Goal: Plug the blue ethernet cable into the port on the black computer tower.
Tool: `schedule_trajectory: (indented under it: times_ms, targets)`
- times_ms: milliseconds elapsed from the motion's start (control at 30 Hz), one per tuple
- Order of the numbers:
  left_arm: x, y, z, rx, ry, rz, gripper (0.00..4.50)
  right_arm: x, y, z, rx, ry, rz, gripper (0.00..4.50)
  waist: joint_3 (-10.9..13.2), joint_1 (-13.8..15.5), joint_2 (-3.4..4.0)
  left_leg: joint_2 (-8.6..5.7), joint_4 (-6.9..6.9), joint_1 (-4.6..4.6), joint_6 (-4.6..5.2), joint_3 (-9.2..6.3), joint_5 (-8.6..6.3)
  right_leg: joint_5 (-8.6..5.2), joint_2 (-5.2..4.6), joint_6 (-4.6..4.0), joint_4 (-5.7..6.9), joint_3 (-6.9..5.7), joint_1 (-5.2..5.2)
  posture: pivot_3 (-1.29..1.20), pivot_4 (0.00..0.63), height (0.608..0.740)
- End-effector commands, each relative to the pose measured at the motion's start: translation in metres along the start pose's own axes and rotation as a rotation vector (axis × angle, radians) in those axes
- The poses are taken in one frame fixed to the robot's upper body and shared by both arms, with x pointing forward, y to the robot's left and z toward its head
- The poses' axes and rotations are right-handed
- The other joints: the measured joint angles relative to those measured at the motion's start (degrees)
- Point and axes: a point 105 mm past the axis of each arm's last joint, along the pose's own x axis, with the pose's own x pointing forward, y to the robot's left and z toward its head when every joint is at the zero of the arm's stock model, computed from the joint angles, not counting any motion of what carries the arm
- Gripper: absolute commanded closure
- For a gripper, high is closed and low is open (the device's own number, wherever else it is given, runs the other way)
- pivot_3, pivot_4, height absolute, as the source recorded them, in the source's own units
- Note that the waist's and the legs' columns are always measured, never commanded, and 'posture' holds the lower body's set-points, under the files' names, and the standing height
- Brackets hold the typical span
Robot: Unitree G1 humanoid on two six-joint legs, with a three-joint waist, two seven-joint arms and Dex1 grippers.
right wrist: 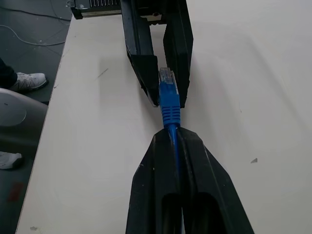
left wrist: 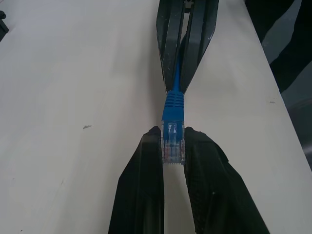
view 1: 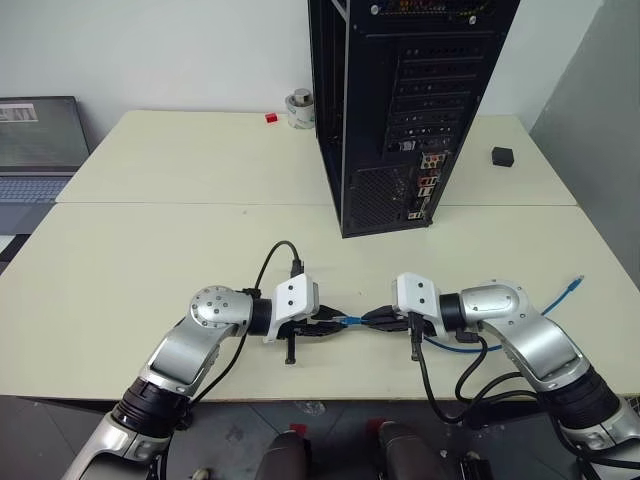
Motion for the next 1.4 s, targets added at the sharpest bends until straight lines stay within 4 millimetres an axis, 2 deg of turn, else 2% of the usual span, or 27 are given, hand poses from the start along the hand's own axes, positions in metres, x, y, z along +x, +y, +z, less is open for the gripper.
schedule_trajectory:
  times_ms: [33,100,200,233,367,400,433,467,633,800,1000,1167,1400]
  targets:
    - [-0.001,0.001,0.004,0.036,-0.005,0.014,4.18,0.003,0.005,0.015,-0.061,-0.036,0.037,4.50,0.00,0.00,0.00,0.00,0.00,0.00,0.00,0.00,0.00,0.00,0.00,0.00,0.00,0.00,0.00,0.00,0.150,0.740]
    - [-0.002,0.001,0.003,0.037,-0.004,0.019,4.18,0.001,0.004,0.014,-0.065,-0.030,0.035,4.50,0.00,0.00,0.00,0.00,0.00,0.00,0.00,-0.01,0.00,0.00,0.00,0.00,0.00,-0.01,0.00,0.00,0.150,0.740]
    - [-0.003,0.002,0.004,0.046,-0.012,0.040,4.18,-0.002,0.002,0.015,-0.084,-0.028,0.039,3.87,0.00,0.00,0.00,0.00,0.00,0.00,0.00,0.00,0.00,0.00,0.00,0.00,0.00,0.00,0.00,0.00,0.150,0.740]
    - [-0.003,0.003,0.004,0.052,-0.015,0.048,4.18,-0.003,0.001,0.016,-0.087,-0.030,0.040,3.53,0.00,0.00,0.00,0.00,0.00,0.00,0.00,-0.01,0.00,0.00,0.00,0.00,0.00,0.00,0.00,0.00,0.150,0.740]
    - [-0.004,0.001,0.010,0.101,-0.045,0.071,4.19,-0.017,-0.005,0.021,-0.094,-0.019,0.042,2.67,0.00,0.01,0.00,0.00,0.00,0.00,0.00,0.00,0.00,0.00,0.00,0.00,0.00,0.00,0.00,0.00,0.150,0.740]
    - [-0.003,0.000,0.008,0.153,-0.032,0.075,4.19,-0.022,-0.008,0.022,-0.085,-0.016,0.042,2.60,0.00,0.02,0.00,0.00,0.00,0.00,0.00,0.00,0.00,0.00,-0.01,0.00,0.00,0.00,0.00,0.00,0.150,0.740]
    - [-0.003,-0.001,0.007,0.206,-0.023,0.082,4.19,-0.026,-0.010,0.023,-0.073,-0.016,0.040,2.18,0.00,0.01,0.00,0.00,0.00,0.00,0.00,-0.01,0.00,0.00,-0.02,0.00,-0.01,0.00,0.00,0.00,0.150,0.740]
    - [-0.001,0.001,0.006,0.254,-0.027,0.110,4.19,-0.029,-0.013,0.026,-0.037,-0.037,0.027,2.01,0.00,0.05,0.00,0.00,0.00,0.00,0.00,-0.01,0.00,0.00,-0.02,0.00,-0.01,0.00,0.00,0.00,0.150,0.740]
    - [0.005,0.011,0.015,0.483,-0.101,0.290,4.19,-0.037,-0.020,0.040,0.153,-0.176,-0.028,1.98,0.00,0.12,0.00,0.01,0.00,0.00,0.00,-0.02,0.00,0.01,-0.19,-0.01,-0.02,0.00,0.01,0.00,0.150,0.740]
    - [0.005,0.008,0.024,0.720,-0.165,0.379,4.19,-0.036,-0.015,0.046,0.257,-0.232,-0.036,0.82,0.00,0.15,0.00,-0.02,-0.01,-0.01,0.00,-0.03,0.00,0.01,-0.35,-0.02,-0.01,-0.02,0.00,0.00,0.150,0.740]
    - [-0.003,0.002,0.026,1.018,-0.182,0.428,4.19,-0.030,-0.012,0.043,0.333,-0.248,-0.041,0.73,-0.01,0.11,0.01,-0.05,-0.03,-0.01,0.01,-0.03,0.00,0.01,-0.38,-0.01,-0.01,-0.05,0.00,0.00,0.150,0.740]
    - [-0.008,0.008,0.026,1.111,-0.179,0.475,4.19,-0.025,-0.013,0.044,0.366,-0.245,-0.033,0.73,-0.01,0.15,0.01,-0.07,-0.02,-0.02,0.01,-0.03,0.00,0.01,-0.40,-0.01,0.00,-0.08,0.01,0.00,0.150,0.740]
    - [-0.010,0.013,0.025,1.142,-0.171,0.514,4.19,-0.019,-0.014,0.043,0.383,-0.246,-0.029,0.73,-0.01,0.10,0.01,-0.07,-0.03,-0.03,0.01,-0.05,0.00,0.01,-0.40,-0.01,0.00,-0.13,0.00,0.00,0.150,0.740]
